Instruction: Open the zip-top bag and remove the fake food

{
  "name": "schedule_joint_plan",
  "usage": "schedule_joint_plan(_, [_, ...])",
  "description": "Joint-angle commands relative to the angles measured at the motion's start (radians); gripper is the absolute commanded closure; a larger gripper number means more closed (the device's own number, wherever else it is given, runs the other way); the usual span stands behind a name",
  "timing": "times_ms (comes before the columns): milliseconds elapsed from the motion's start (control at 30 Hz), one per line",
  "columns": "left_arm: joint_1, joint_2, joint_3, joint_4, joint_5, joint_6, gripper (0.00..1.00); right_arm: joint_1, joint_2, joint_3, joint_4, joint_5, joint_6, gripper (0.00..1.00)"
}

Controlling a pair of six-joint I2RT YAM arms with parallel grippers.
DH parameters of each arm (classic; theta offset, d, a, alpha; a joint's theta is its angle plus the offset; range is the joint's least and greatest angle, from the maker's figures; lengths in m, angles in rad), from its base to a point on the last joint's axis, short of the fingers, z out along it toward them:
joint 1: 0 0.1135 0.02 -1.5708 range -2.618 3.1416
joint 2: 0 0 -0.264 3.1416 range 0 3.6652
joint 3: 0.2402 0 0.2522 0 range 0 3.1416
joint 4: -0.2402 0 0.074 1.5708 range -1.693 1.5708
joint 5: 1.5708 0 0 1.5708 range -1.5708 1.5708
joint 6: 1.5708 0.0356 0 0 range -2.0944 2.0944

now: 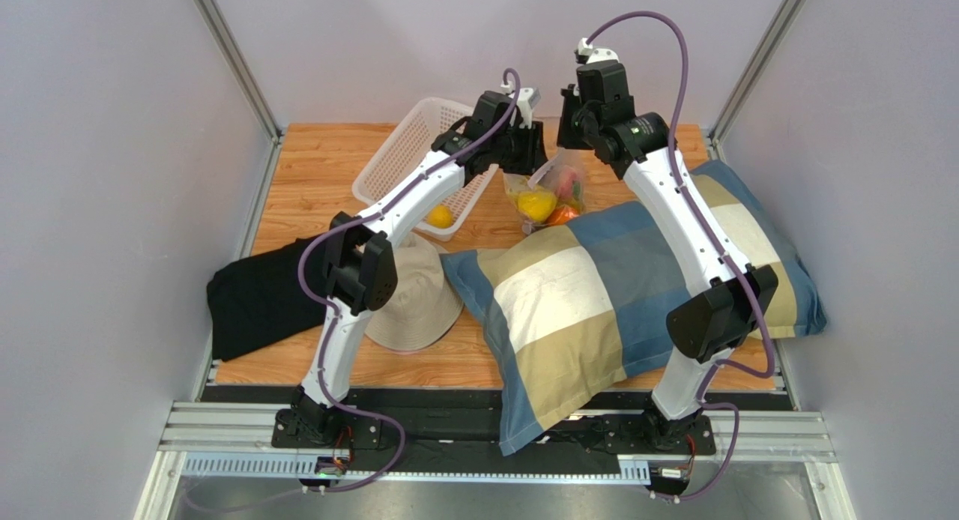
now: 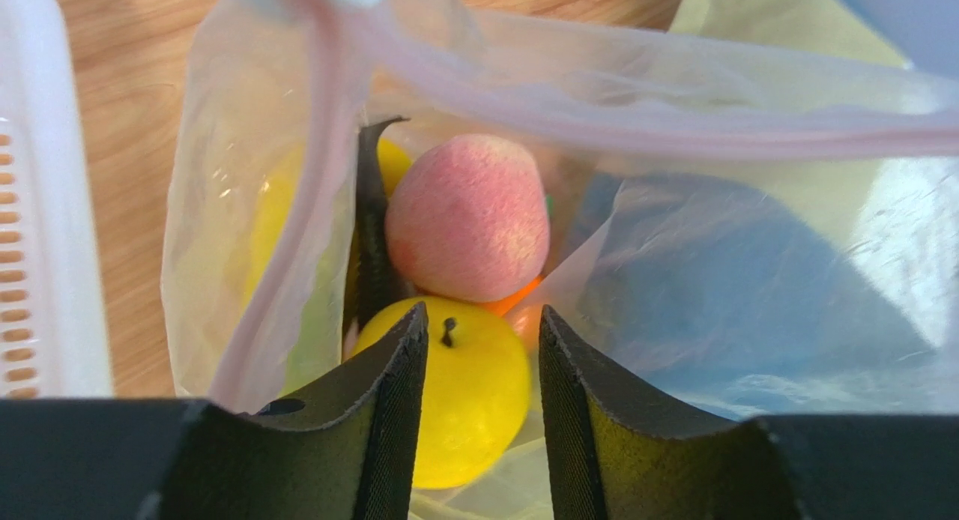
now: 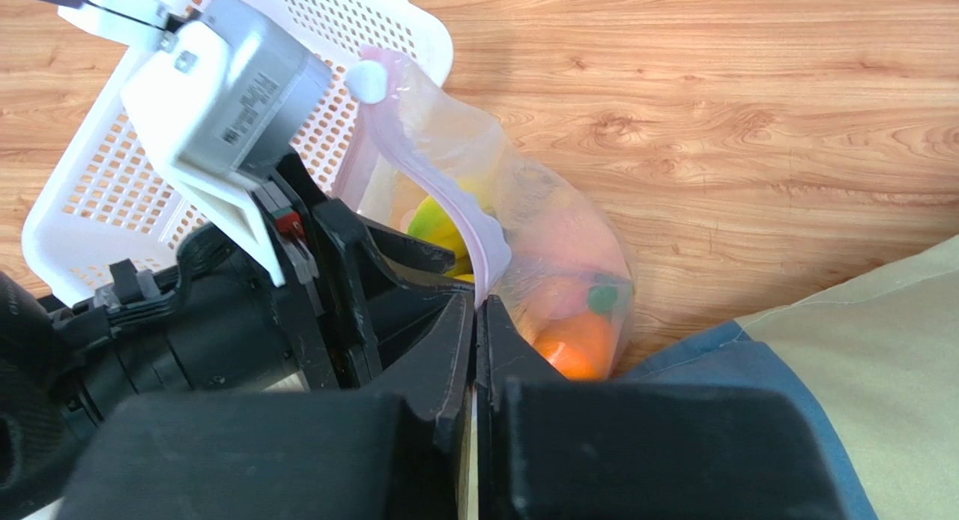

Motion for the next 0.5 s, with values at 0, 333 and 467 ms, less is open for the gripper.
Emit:
schedule_joint_plan(0, [-0.006,0.029,0.081,-0.106,-0.042,0.150,0.52,0.005,0.011,0.046,0.067,-0.012,0.003,1.00])
schedule_joint_plan(333, [-0.005,-0.016,-0.006,-0.216,0.030,0.230,0.26,0.005,0.009,-0.027,0.070,-0.064,-0.001,1.00])
schedule_joint_plan(467, [-0.005,0.003,0.017,-0.267,0.042,0.247,0.19,0.005,0.009,-0.043,0.071,-0.064,0.000,1.00])
